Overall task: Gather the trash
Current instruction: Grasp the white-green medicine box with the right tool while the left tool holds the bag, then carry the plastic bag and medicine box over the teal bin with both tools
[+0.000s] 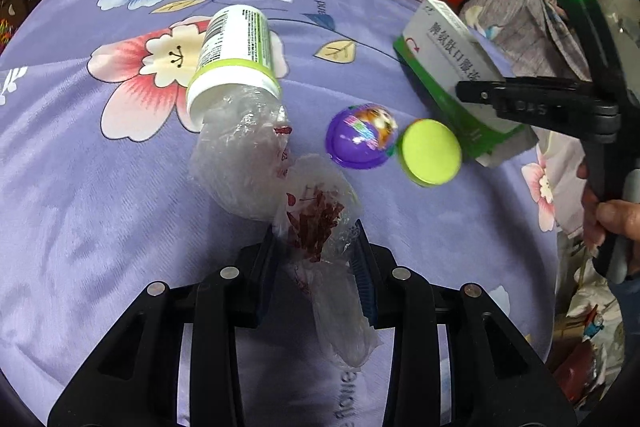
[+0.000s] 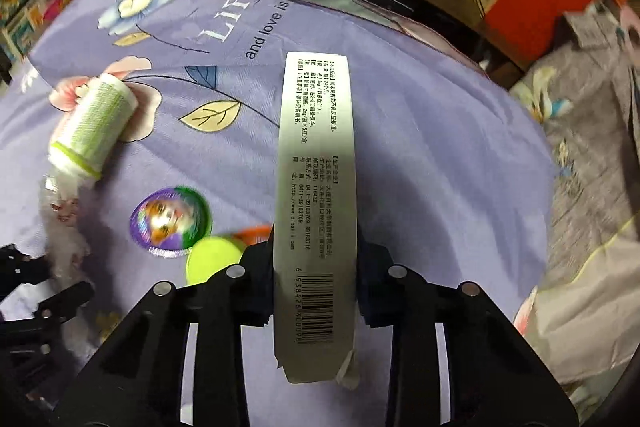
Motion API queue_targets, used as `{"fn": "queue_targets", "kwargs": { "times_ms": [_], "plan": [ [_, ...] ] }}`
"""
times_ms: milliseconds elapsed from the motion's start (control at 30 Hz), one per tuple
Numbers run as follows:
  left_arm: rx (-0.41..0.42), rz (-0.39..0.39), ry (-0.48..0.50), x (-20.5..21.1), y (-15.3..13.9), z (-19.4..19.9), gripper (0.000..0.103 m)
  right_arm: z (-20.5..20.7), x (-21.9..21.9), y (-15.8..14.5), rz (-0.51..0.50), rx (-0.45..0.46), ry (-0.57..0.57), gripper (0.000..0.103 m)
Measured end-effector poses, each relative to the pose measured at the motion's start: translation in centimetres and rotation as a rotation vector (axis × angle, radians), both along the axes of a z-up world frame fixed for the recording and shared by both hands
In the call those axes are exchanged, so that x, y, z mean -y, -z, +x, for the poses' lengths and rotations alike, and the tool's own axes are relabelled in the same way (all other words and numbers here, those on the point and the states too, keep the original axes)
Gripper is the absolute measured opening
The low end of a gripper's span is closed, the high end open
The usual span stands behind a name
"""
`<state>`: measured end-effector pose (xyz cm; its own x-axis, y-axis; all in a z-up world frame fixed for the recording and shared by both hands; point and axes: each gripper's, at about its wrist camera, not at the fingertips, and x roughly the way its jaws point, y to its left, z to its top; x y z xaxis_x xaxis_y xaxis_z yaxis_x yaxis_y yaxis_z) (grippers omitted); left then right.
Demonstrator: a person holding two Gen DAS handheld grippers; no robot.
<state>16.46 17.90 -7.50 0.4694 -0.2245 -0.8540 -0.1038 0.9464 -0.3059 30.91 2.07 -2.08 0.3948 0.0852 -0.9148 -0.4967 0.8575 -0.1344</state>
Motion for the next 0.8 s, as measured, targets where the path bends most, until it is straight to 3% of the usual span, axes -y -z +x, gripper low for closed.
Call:
{"fn": "queue_targets", "kwargs": {
  "times_ms": [300, 800],
  "plan": [
    [0.021, 0.007, 0.127, 6.2, -1.9, -1.8, 0.036, -4.3, 8.6, -1.7, 0.192, -0.078, 0.151, 0.030],
    [0.050, 0.026, 0.484, 24.6, -4.8, -1.2, 0.036, -12.6, 32.1, -1.2, 0.412, -0.086, 0.545, 0.030]
  ]
}}
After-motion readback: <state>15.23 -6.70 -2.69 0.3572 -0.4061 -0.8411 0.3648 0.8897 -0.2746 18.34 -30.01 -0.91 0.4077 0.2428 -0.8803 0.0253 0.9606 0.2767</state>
